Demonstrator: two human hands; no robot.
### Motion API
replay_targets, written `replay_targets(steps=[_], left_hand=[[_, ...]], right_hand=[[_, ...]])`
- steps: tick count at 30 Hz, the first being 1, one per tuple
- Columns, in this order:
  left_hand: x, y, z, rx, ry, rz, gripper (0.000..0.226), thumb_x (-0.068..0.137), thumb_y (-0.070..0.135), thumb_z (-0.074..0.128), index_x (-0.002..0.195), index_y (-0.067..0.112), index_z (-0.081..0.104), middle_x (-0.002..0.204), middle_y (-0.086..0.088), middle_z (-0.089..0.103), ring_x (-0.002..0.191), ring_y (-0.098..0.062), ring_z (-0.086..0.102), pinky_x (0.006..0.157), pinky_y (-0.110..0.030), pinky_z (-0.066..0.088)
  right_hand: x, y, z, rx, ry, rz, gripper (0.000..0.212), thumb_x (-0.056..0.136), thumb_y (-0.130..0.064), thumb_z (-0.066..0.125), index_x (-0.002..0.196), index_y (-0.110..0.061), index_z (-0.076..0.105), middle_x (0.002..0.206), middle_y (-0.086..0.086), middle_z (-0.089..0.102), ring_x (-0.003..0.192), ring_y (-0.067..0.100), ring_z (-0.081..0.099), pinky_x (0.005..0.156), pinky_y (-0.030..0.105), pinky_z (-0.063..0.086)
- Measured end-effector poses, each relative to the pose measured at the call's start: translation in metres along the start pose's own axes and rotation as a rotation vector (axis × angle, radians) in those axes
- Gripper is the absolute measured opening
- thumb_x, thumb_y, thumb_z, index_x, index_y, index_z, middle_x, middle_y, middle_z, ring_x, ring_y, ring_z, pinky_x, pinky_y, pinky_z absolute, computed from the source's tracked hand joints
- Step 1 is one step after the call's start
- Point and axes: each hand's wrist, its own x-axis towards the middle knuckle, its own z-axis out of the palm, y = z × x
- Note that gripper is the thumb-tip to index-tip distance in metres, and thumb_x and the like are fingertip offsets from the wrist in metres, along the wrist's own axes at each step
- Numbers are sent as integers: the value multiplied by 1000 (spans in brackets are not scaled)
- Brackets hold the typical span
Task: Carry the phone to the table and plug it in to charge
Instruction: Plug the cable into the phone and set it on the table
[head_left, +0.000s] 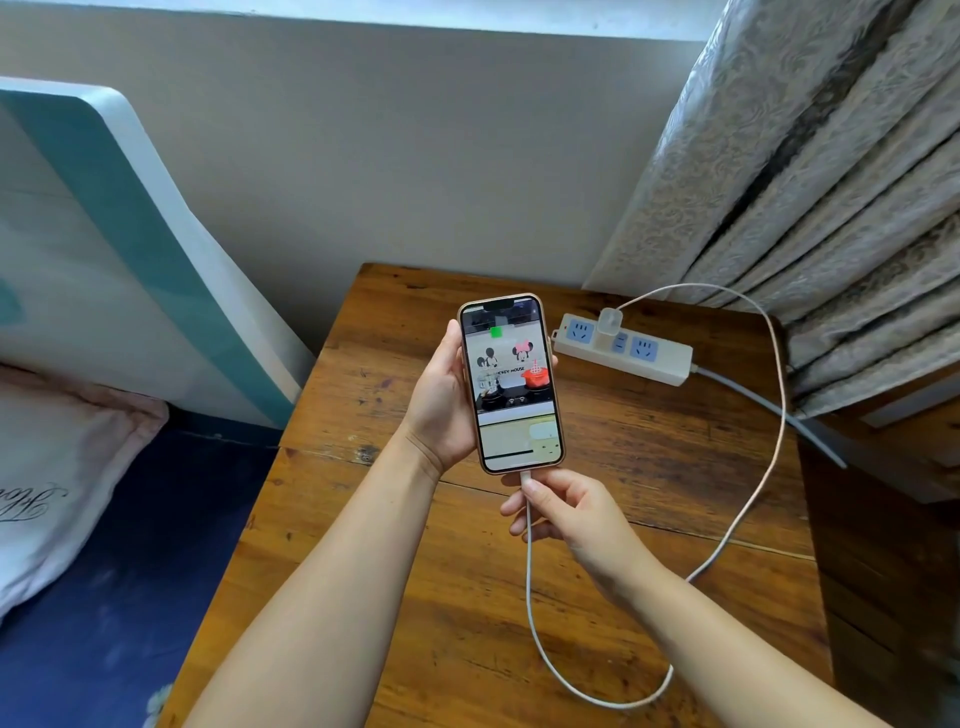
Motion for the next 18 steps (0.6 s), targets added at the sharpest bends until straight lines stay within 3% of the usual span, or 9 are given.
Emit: replay_targets(steps=[3, 6, 11, 16, 18], left_hand=[[1, -1, -3, -27, -3, 5, 65, 92, 63, 21, 119, 23, 66, 120, -11, 68, 115, -28, 61, 89, -42, 54], [3, -6, -6, -85, 15, 15, 68, 92, 64, 20, 118, 21, 66, 120, -12, 68, 113, -29, 62, 88, -43, 54], [5, -20, -17, -202, 162, 22, 67, 93, 62, 24, 123, 15, 61, 120, -15, 67, 109, -29, 65, 86, -45, 55], [9, -30, -33, -231, 285, 41, 49, 98, 48, 29, 114, 15, 61, 107, -12, 73, 99, -28, 70, 74, -43, 57], [11, -26, -42, -234, 338, 48, 40, 100, 38, 33, 117, 12, 59, 107, -12, 72, 101, -27, 68, 77, -41, 57]], right_hand=[[1, 2, -1, 10, 1, 3, 18, 95, -20, 50, 96, -12, 66, 84, 0, 76, 73, 14, 70, 63, 22, 56], [3, 3, -2, 108, 30, 23, 19, 96, -21, 48, 105, -16, 64, 97, 1, 75, 89, 17, 71, 69, 27, 59], [10, 0, -13, 360, 102, 76, 30, 100, -19, 38, 117, -18, 62, 111, 1, 73, 103, 16, 67, 76, 30, 59], [22, 7, -23, 413, 192, 177, 28, 97, -13, 45, 118, -8, 62, 112, 10, 71, 102, 21, 66, 73, 31, 57], [30, 11, -29, 398, 227, 215, 27, 96, -10, 46, 118, -7, 63, 113, 12, 70, 106, 24, 64, 74, 34, 56]])
